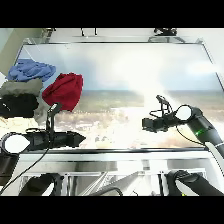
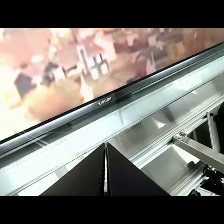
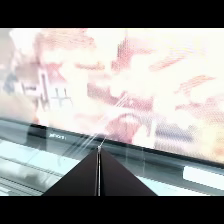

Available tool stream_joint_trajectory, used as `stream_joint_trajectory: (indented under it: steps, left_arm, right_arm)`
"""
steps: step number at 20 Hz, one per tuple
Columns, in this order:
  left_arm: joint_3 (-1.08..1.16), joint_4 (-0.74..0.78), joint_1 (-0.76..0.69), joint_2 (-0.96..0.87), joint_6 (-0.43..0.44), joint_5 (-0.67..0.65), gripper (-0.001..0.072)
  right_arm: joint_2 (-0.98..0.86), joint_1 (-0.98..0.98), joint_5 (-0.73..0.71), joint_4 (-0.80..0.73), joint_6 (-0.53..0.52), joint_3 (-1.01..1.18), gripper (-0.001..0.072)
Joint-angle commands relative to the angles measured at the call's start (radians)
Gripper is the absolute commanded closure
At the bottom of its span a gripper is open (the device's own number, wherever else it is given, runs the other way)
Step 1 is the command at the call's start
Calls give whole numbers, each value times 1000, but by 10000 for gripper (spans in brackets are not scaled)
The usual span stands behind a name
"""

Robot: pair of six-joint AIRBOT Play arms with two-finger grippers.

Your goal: Fold the shirts.

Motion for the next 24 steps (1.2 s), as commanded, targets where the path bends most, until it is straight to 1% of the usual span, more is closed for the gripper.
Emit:
stream_joint_trajectory:
  steps: [1,16,19,21,23,24]
  left_arm:
    - [0,0,-1,1,0,0,696]
    - [0,0,-1,1,0,0,696]
    - [0,0,-1,1,0,1,696]
    - [0,0,-1,1,0,29,696]
    - [0,-5,-1,0,0,108,696]
    - [0,-3,-1,0,0,107,696]
  right_arm:
    - [1,1,0,0,0,0,693]
    - [1,1,0,0,0,0,694]
    - [1,1,-27,0,0,0,693]
    - [1,0,-30,0,0,0,693]
    - [-2,0,-43,2,1,0,692]
    - [-5,0,-48,9,1,-1,692]
